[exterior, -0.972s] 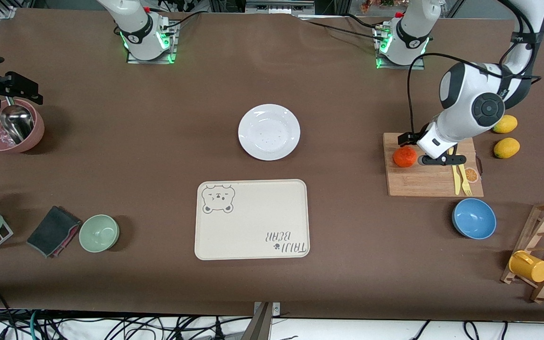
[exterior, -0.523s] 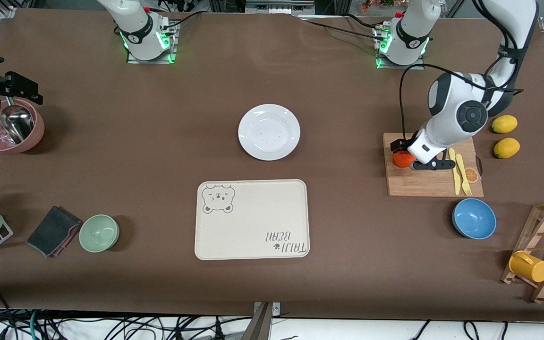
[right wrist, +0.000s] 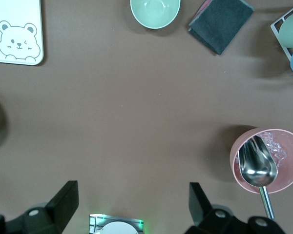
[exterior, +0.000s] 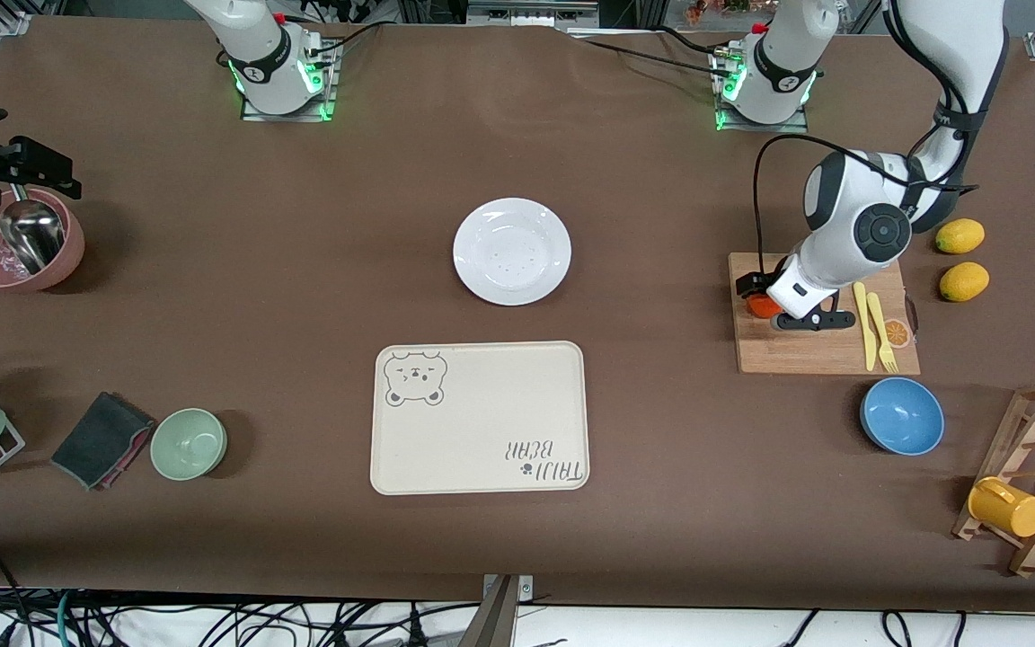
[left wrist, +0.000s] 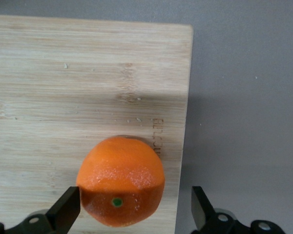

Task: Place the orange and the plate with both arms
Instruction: 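Reach the left gripper down to the orange on the cutting board and grasp, then lift the orange with the left gripper and carry it over the white plate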

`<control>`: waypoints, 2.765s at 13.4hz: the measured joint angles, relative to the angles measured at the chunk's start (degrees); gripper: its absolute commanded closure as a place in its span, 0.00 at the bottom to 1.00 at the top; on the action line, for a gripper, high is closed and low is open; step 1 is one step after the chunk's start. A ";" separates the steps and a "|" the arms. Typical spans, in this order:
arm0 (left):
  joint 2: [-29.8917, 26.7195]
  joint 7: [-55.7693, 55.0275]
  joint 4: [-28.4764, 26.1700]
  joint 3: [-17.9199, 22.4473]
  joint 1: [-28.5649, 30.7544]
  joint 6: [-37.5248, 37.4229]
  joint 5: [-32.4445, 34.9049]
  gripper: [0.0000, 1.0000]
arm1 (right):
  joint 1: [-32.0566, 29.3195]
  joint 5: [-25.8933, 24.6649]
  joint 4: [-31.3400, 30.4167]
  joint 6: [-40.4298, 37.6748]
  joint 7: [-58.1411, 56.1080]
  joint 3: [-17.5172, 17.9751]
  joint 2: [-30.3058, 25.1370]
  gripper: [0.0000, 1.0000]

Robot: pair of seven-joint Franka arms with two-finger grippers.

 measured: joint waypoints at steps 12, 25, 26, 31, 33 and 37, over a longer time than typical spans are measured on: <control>-0.23 -0.14 0.80 0.73 -0.02 -0.53 -0.01 0.90 | -0.15 0.00 0.00 -0.04 0.00 -0.02 0.01 0.00; -5.06 -21.66 8.62 -1.74 -29.14 -2.82 -10.04 0.94 | -0.34 0.02 0.00 -0.05 0.00 -0.01 0.01 0.00; -3.23 -25.44 10.90 -1.81 -32.07 -2.81 -10.18 0.94 | -0.35 0.02 0.00 -0.06 0.00 -0.02 0.01 0.00; 10.42 -40.12 23.45 -1.81 -41.56 -2.62 -10.22 0.87 | -0.35 0.03 0.00 -0.09 0.00 -0.01 0.02 0.00; 14.04 -42.44 25.99 -1.79 -42.35 -2.58 -10.22 0.84 | -0.36 0.03 -0.01 -0.11 0.00 -0.01 0.02 0.00; 17.61 -44.80 28.20 -1.79 -43.37 -2.55 -10.23 0.44 | -0.37 0.03 -0.01 -0.13 0.00 -0.01 0.02 0.00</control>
